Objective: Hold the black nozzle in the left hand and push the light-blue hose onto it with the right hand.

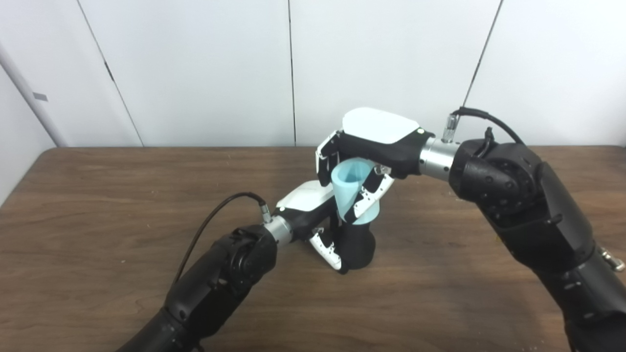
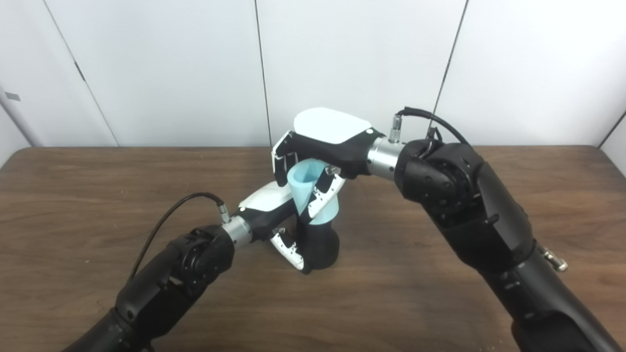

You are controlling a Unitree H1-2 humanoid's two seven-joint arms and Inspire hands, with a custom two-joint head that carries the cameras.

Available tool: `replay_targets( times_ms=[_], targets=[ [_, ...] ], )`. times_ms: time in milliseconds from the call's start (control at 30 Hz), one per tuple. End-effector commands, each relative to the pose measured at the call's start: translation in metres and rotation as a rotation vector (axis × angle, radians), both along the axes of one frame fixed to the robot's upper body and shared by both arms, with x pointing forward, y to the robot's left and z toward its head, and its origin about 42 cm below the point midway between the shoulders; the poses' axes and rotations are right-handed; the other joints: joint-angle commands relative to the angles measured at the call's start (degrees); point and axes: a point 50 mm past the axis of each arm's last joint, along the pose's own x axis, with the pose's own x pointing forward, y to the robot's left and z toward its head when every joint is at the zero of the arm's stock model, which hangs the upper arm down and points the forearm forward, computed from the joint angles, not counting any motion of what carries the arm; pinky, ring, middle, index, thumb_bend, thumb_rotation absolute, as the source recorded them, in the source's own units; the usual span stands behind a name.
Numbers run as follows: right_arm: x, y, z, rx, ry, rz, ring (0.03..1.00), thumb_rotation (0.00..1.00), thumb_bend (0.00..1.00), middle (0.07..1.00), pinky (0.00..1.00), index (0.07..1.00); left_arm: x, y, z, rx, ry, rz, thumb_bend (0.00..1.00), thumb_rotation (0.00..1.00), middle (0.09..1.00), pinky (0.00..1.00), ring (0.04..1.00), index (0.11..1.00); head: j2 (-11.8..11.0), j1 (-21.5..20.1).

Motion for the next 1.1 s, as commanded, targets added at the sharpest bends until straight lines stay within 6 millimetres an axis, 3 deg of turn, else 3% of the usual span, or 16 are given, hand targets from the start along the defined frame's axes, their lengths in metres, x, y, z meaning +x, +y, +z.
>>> replay_targets(
  times_ms=[0, 467, 700, 1067],
  targets=[
    [-0.004, -0.005, 0.017, -0.028, -0.045, 0.021, 0.431, 0.00, 0.50, 0.475, 0.43, 0.492, -0.007, 0.007, -0.027, 0.092, 0.108, -0.007, 0.53, 0.00, 0.488, 1.00, 0.586, 0.481, 0.1, 0.0],
    [-0.004, -0.017, 0.010, -0.063, -0.038, -0.018, 0.394, 0.00, 0.50, 0.469, 0.40, 0.513, -0.006, 0.011, -0.026, 0.097, 0.105, -0.005, 0.53, 0.00, 0.488, 1.00, 0.586, 0.481, 0.3, -0.1],
    [0.004, -0.022, 0.004, -0.014, -0.018, -0.066, 0.431, 0.00, 0.50, 0.493, 0.37, 0.492, -0.008, 0.013, -0.027, 0.098, 0.117, -0.002, 0.53, 0.00, 0.488, 1.00, 0.586, 0.481, 0.4, 0.0],
    [0.002, -0.003, -0.024, 0.041, -0.004, -0.044, 0.418, 0.00, 0.50, 0.482, 0.37, 0.505, -0.007, 0.010, -0.024, 0.097, 0.111, -0.008, 0.53, 0.00, 0.482, 1.00, 0.586, 0.486, 0.8, 0.1]
  ],
)
